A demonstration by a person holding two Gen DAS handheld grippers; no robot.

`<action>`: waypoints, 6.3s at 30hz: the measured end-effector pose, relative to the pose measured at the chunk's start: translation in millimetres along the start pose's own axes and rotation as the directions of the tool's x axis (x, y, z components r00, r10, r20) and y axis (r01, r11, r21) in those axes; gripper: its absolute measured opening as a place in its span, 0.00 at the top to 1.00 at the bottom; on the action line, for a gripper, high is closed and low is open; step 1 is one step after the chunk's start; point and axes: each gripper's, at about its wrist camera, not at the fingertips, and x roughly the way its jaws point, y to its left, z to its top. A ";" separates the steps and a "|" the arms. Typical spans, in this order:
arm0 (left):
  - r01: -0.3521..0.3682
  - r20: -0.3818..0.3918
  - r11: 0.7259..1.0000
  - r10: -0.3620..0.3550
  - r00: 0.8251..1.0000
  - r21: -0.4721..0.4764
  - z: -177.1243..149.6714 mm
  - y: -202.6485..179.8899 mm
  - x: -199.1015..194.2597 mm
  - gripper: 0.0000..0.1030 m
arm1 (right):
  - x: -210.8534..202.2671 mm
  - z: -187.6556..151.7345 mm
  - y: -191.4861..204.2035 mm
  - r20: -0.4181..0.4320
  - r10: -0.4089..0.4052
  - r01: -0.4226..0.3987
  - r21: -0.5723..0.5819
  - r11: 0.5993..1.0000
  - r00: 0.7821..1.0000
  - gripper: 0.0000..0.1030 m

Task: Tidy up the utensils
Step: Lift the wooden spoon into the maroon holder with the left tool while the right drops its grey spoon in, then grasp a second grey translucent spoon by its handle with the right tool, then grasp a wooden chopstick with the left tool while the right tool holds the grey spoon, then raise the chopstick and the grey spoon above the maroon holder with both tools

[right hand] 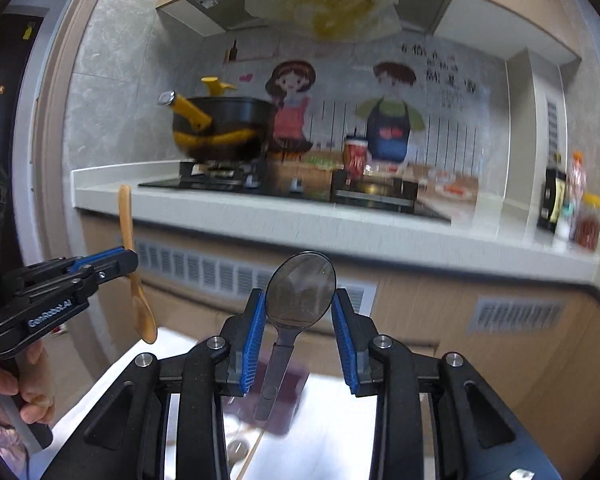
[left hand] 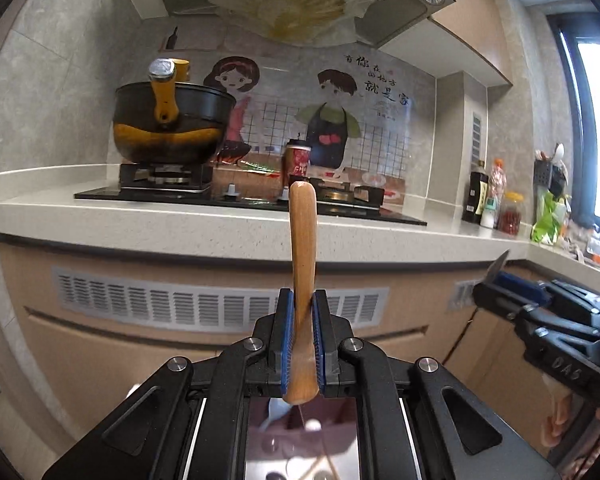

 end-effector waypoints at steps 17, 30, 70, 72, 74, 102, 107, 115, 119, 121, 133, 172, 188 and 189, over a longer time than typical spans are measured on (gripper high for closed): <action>-0.030 -0.274 0.997 0.008 0.962 -0.075 -114.1 42.6 134.8 0.89 | 156.4 -81.0 19.0 -0.270 0.036 -0.033 0.016 0.999 0.962 0.70; -0.110 -0.360 0.991 0.074 0.930 -0.080 -124.2 53.8 77.1 0.60 | 135.9 -105.7 25.1 -0.333 0.084 -0.071 0.049 0.996 0.939 0.37; -0.153 -0.591 0.987 0.100 0.800 -0.041 -237.9 73.3 -23.2 0.39 | 148.8 -225.9 79.9 -0.645 0.148 -0.076 0.138 0.987 0.749 0.72; -0.123 -0.601 0.992 0.075 0.796 -0.038 -237.7 66.5 -17.4 0.39 | 136.0 -223.4 71.0 -0.636 0.158 -0.079 0.151 0.985 0.756 0.72; -0.072 -0.623 0.995 0.018 0.782 -0.063 -237.7 60.0 -7.7 0.39 | 120.9 -222.9 57.4 -0.626 0.158 -0.071 0.162 0.984 0.763 0.72; 0.106 -0.831 0.993 -0.016 0.556 0.051 -238.3 4.7 58.0 0.74 | 64.7 -263.7 -40.7 -0.541 0.195 0.004 0.345 0.939 0.818 0.72; 0.093 -0.787 0.993 -0.004 0.617 0.067 -215.9 -3.3 72.1 0.74 | 64.4 -264.7 -39.9 -0.541 0.210 -0.009 0.350 0.937 0.814 0.72; 0.094 -0.803 0.975 0.111 0.585 0.203 -225.1 -23.1 128.4 0.74 | 63.6 -267.2 -39.1 -0.540 0.223 -0.022 0.354 0.935 0.812 0.72; 0.091 -0.803 0.977 0.102 0.587 0.191 -228.8 -29.2 142.2 0.79 | 64.6 -269.8 -40.1 -0.541 0.229 -0.023 0.360 0.933 0.809 0.72; 0.076 -0.792 0.982 0.091 0.604 0.171 -230.8 -29.6 145.7 0.86 | 65.6 -270.6 -39.8 -0.543 0.230 -0.023 0.361 0.932 0.808 0.72; -0.036 -0.566 0.997 -0.007 0.824 -0.065 -203.4 19.8 52.1 0.92 | 61.2 -260.9 -27.0 -0.529 0.202 -0.026 0.321 0.947 0.824 0.72; -0.054 -0.271 0.988 0.013 0.962 -0.143 -138.5 51.2 -24.1 0.95 | 143.7 -231.4 -54.3 -0.660 -0.094 0.290 0.194 0.937 0.745 0.57; -0.044 -0.296 0.981 -0.014 0.955 -0.190 -152.1 60.8 -28.0 0.95 | 100.2 -208.1 -37.0 -0.551 0.001 0.129 0.197 0.972 0.835 0.95; -0.044 -0.293 0.981 -0.013 0.956 -0.187 -151.2 59.3 -29.6 0.95 | 94.8 -204.9 -38.4 -0.542 0.023 0.111 0.214 0.970 0.840 0.99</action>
